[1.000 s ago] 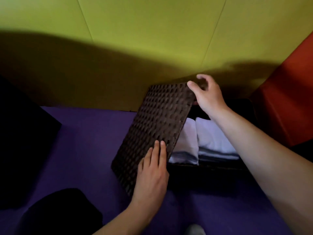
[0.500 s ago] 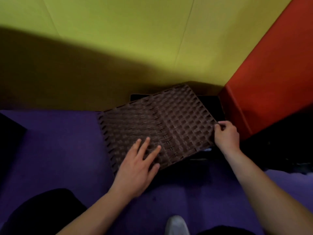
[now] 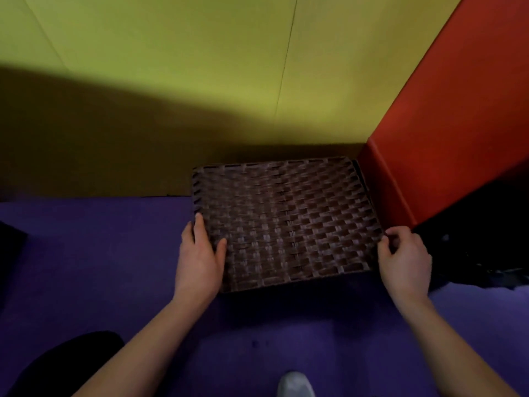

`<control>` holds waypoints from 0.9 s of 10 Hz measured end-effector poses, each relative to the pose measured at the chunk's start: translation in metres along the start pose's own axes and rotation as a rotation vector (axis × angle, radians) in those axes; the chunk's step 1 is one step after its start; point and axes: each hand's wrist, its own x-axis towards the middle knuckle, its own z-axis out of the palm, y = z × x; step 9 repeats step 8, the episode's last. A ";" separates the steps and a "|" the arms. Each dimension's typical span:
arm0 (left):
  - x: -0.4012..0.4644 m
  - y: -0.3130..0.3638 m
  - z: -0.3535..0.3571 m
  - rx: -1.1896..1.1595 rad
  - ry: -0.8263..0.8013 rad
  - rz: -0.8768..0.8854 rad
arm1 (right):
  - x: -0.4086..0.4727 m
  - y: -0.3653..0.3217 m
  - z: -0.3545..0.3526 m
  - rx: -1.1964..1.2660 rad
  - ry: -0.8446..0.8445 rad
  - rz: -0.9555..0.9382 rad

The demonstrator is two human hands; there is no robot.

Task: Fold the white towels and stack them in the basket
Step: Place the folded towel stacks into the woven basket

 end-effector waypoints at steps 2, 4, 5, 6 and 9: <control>0.027 0.008 -0.001 0.016 -0.055 0.006 | -0.003 0.005 0.001 0.098 -0.009 0.040; 0.027 0.007 0.002 0.038 -0.071 -0.001 | 0.002 0.007 0.000 0.097 -0.042 0.066; 0.028 0.010 -0.002 0.062 -0.100 -0.040 | 0.002 0.005 -0.004 0.101 -0.074 0.077; 0.027 0.017 -0.017 0.172 -0.091 0.032 | 0.007 -0.009 -0.013 0.051 -0.016 -0.025; 0.031 0.079 -0.087 0.378 -0.019 0.291 | 0.038 -0.099 -0.061 0.152 -0.086 -0.435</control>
